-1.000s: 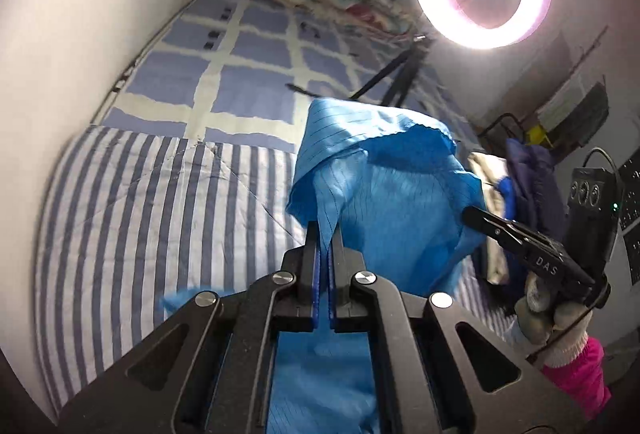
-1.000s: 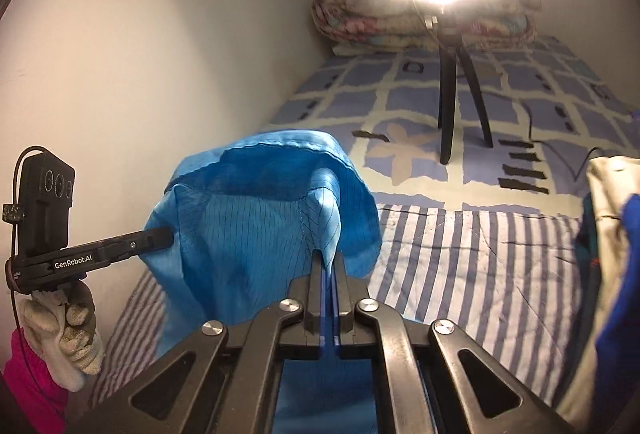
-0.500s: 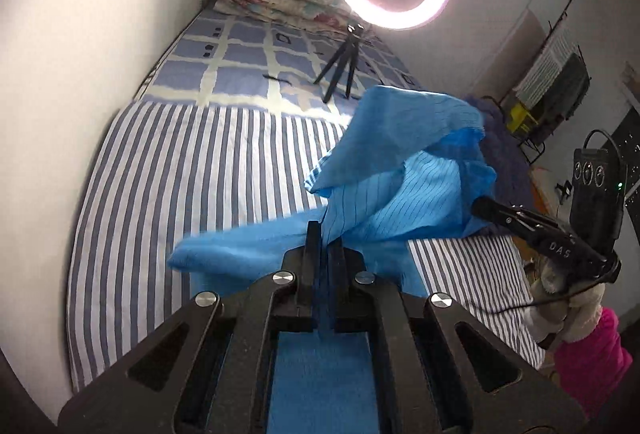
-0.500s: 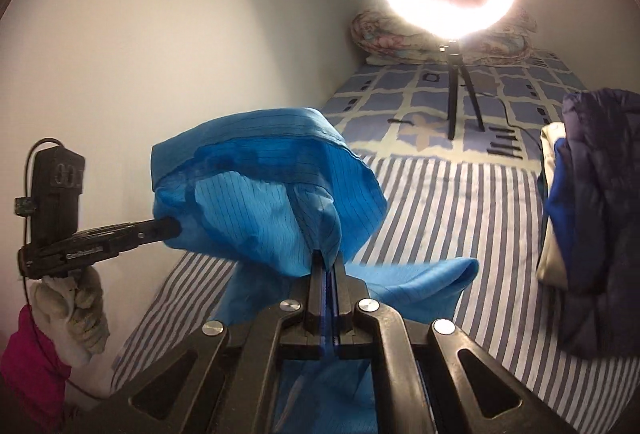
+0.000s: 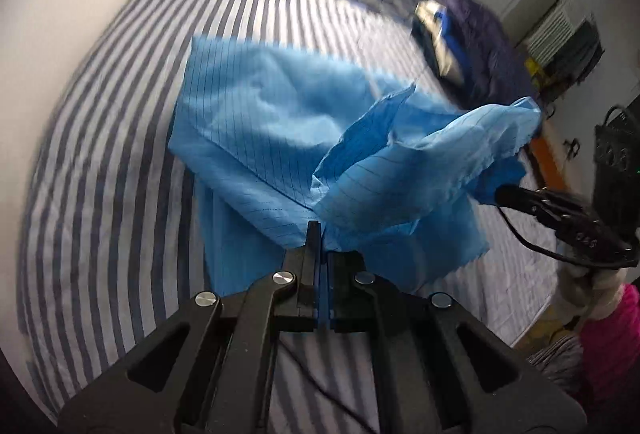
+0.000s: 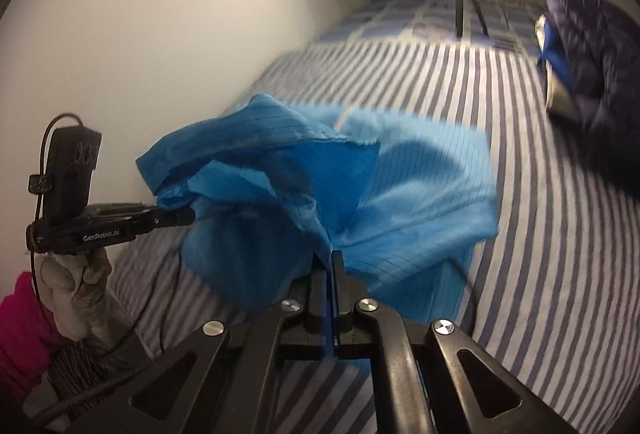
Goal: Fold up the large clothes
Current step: 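Lift the collar end with both tools and fold it over the hem fold, then open both tools and lift them away from the folded bundle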
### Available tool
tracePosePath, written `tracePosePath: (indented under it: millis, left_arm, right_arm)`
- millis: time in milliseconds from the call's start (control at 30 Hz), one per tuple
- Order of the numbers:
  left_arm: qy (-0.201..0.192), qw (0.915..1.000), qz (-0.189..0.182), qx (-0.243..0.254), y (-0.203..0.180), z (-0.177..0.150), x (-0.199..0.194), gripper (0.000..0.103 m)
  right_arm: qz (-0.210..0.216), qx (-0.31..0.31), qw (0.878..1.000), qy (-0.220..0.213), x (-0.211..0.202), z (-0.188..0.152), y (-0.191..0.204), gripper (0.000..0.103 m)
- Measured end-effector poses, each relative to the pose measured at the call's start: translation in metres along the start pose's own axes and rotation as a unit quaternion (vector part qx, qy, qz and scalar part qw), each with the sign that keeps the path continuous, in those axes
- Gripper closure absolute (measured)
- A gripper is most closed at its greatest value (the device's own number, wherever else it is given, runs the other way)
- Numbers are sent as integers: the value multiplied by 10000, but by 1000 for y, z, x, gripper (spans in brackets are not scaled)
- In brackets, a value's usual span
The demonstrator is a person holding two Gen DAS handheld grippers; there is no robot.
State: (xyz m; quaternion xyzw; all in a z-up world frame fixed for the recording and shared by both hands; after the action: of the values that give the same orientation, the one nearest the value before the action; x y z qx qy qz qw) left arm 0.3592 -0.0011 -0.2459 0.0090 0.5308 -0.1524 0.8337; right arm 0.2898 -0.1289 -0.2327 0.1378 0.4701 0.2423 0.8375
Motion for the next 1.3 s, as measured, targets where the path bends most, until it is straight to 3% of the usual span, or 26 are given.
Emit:
tracePosePath:
  millis: [133,300,400,433,500,800,900,1067,1133,1200,1300]
  left_arm:
    - [280,9995,22,-105,3,-28,20,103]
    - [293,9994,118,103,-5,-47,18,103]
    - [292,9994,62,173,-7,-54,1,103]
    - [260,9995,83,166,-5,-57,-8,103]
    - [81,9998,-18,202,-6,-59,-34,103]
    - [-823,9957,-430,57,-14,-79,-181,103]
    - [-991,9924,-714,-120,-17,-75,-232,103]
    - [-1391,9874,-723,-221,-17,-61,-305,101]
    - [-1502,9854,-759,-239,-16,-57,-323,88]
    - [-1714,9826,-668,-241,-15,-48,-333,35]
    - [-1765,9827,-470,-295,-9,-42,-315,32]
  right_arm:
    - [-96,39,9997,212,17,-25,-5,103]
    - [-309,34,9989,344,21,-37,-16,102]
    - [-252,-23,9994,217,3,-34,-7,89]
    - [-220,-76,9996,147,-6,-33,-2,77]
    - [-136,-271,9995,-70,-30,-29,15,72]
    - [355,-635,9939,-829,-146,-38,107,69]
    - [352,-818,9916,-935,-182,-42,137,69]
    - [283,-1023,9878,-1138,-238,-41,174,69]
    - [307,-1098,9864,-1186,-251,-39,181,68]
    - [210,-1178,9849,-1252,-258,-36,182,67]
    - [150,-1012,9869,-1243,-245,-36,165,63]
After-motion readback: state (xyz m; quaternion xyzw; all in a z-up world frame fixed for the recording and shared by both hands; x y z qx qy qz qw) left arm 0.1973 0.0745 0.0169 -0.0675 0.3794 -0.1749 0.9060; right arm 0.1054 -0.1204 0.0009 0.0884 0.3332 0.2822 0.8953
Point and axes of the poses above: each gripper's, at about its wrist camera, not at the fingertips, and x roughly the way its jaws point, y to its left, z to its top, the point moved 10 cm from there along x, roughly the way its jaws point, and after that the axes turned 13 degrees about z, right-handed, at the moved point
